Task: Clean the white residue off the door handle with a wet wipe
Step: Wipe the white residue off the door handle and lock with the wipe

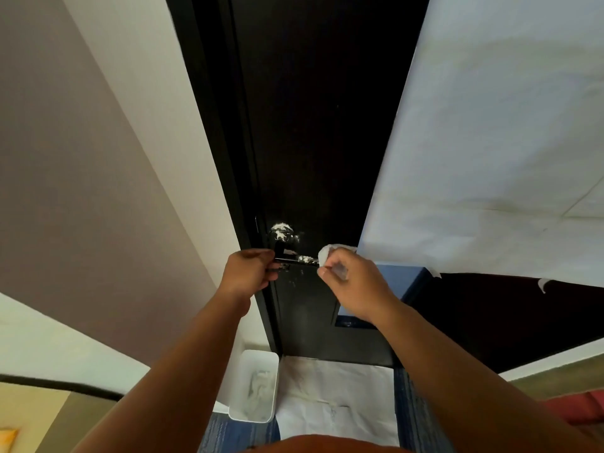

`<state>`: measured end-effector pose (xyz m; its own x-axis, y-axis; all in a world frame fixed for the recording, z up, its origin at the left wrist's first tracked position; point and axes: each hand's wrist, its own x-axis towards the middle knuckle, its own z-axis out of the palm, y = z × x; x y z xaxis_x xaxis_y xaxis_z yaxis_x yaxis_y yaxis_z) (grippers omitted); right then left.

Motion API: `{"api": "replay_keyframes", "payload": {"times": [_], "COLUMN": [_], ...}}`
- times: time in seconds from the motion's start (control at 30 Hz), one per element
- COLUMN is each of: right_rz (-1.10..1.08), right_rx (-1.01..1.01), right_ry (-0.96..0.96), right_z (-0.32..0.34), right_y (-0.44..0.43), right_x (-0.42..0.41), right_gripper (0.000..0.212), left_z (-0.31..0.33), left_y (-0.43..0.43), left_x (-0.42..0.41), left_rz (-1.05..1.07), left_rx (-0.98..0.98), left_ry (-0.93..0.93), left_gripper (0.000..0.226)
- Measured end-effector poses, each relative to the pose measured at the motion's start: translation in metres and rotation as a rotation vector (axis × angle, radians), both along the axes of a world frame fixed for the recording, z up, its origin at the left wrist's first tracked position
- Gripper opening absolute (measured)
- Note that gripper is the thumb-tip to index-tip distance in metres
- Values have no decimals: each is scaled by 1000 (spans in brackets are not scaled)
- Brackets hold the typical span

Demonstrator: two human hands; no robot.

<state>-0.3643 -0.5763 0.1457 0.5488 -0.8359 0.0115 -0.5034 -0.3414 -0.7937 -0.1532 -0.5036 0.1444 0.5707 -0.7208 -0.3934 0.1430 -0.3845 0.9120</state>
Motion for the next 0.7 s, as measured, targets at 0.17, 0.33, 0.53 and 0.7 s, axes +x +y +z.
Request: {"api": "replay_keyframes", "payload": {"times": [0.17, 0.33, 0.53, 0.7], "right_rz": [33, 46, 18, -2], "right_rx": [-186, -236, -144, -199], "right_ry": [53, 84, 63, -42], "right_z": [-14, -13, -20, -18], "right_y": [-12, -31, -28, -24], "right_x": [-13, -9, 6, 29], "right_gripper": [38, 25, 27, 14], "left_z": [-3, -2, 0, 3], "left_y": [-1, -1, 1, 2], "left_x": [2, 2, -1, 0], "left_rz": [-11, -13, -9, -26], "left_rx": [-7, -13, -21, -23], "left_ry": [-11, -13, -33, -64], "left_gripper": [16, 13, 11, 11]}}
